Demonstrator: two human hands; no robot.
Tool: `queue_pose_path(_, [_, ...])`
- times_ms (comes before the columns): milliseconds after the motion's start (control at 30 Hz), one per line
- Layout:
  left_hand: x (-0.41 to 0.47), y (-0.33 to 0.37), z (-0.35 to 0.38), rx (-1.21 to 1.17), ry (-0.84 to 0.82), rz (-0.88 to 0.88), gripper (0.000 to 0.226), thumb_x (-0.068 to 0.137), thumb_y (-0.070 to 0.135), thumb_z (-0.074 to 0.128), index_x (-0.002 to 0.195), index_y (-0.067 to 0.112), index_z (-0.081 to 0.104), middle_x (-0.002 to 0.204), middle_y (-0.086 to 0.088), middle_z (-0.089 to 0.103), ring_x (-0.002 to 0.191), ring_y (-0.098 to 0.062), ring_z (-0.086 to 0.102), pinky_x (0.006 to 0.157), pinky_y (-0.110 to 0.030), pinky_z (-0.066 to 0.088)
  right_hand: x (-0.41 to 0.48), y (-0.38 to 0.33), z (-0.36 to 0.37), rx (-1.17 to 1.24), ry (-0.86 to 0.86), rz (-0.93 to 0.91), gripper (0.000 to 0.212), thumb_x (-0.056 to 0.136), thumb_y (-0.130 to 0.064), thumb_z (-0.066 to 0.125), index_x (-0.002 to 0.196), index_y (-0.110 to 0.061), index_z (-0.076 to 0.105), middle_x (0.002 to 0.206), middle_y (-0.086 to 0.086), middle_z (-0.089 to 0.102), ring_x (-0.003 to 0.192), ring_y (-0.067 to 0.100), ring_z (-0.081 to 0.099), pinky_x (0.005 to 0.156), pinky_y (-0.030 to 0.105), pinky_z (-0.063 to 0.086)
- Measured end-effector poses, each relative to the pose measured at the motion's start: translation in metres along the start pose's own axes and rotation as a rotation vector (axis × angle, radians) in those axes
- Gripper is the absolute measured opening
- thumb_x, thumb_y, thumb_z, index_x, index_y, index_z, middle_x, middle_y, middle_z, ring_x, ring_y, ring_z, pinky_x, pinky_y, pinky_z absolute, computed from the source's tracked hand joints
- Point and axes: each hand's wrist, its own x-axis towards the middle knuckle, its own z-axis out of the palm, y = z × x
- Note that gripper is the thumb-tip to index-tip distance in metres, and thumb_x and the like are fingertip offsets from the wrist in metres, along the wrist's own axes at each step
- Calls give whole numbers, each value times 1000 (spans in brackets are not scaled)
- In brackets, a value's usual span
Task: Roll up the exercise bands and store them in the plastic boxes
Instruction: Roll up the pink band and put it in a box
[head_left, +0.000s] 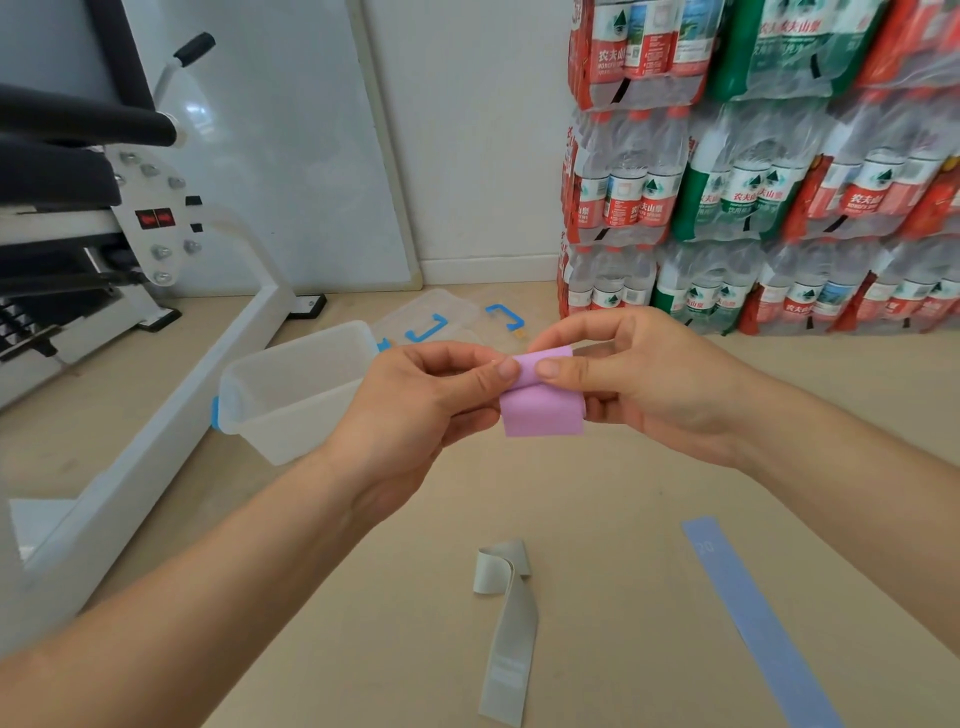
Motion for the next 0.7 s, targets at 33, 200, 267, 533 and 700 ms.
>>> queue_pose_path(33, [0,0,0,-19,1,-1,18,60,22,74,74,12,69,69,0,68,61,-8,62,58,-16,52,1,1,-1,29,-5,-1,10,80,-10,69,83,-19,71,91,13,70,81,19,62,72,28,50])
queue_pose_path(200, [1,-2,1,-58,2,-7,18,61,19,75,75,11,68,70,0,67,63,-9,63,60,-16,53,4,3,-1,87,4,-3,14,84,-10,64,94,-16,73,95,10,71,88,20,64,83,31,50])
queue_pose_path(267, [0,-1,0,-58,-4,-17,16,63,16,75,75,11,66,68,0,66,59,-9,62,58,-17,53,4,3,-1,77,37,-16,17,84,-9,65,99,-15,71,93,11,73,83,18,66,77,28,54])
queue_pose_path(533, [-4,3,0,239,-113,15,13,75,15,75,81,16,63,77,-4,70,75,-15,63,77,-33,47,-1,0,-1,-278,14,-50,32,81,-13,71,111,-23,63,87,6,77,75,16,68,71,32,51])
queue_pose_path(700, [-3,7,-1,195,-111,15,26,65,19,78,89,15,69,78,-7,72,70,-16,61,68,-26,47,-1,-2,-1,-219,-27,-75,34,73,-21,77,96,-19,51,91,10,76,74,17,64,76,36,44])
